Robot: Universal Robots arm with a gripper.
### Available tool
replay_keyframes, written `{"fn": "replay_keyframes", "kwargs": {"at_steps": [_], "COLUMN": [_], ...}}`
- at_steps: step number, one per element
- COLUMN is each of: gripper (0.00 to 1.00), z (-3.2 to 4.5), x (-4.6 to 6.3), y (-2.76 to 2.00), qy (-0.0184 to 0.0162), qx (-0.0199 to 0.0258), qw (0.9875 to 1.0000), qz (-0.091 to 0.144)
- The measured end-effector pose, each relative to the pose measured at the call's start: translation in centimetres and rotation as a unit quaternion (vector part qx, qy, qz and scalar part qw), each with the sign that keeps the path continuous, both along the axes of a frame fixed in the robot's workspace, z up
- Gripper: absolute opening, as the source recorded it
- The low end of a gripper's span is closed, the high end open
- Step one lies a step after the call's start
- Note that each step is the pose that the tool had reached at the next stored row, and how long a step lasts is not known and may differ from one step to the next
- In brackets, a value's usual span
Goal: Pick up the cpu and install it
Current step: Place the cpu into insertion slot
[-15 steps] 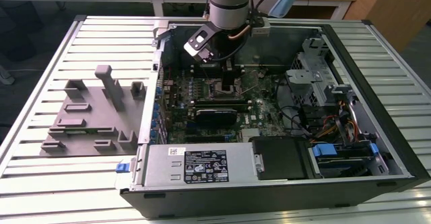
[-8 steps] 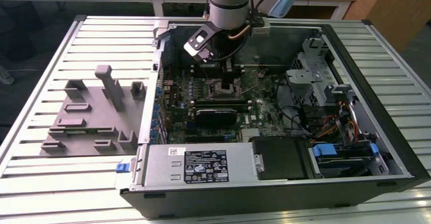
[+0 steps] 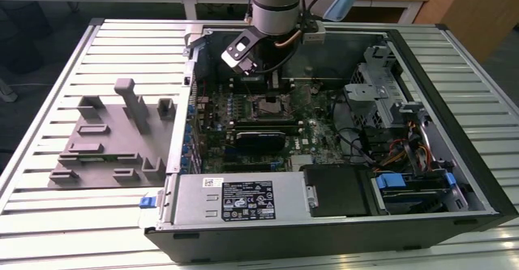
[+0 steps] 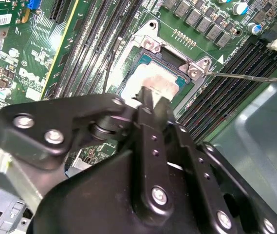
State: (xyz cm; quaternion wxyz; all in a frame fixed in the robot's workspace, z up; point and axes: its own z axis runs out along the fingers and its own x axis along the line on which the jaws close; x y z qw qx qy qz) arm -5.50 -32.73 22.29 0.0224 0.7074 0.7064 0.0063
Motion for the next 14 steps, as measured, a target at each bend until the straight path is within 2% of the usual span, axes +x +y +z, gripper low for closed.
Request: {"fn": "replay_keyframes", "kwargs": {"at_steps": [2, 14], "gripper": [0.13, 0.11], "z": [0.01, 0.02], "x": [0.00, 0.07], "y": [0.00, 0.00], "qy": [0.0000, 0.0000], "qx": [0.0000, 0.0000], "qw": [1.0000, 1.0000], "qz": [0.000, 0.000]}}
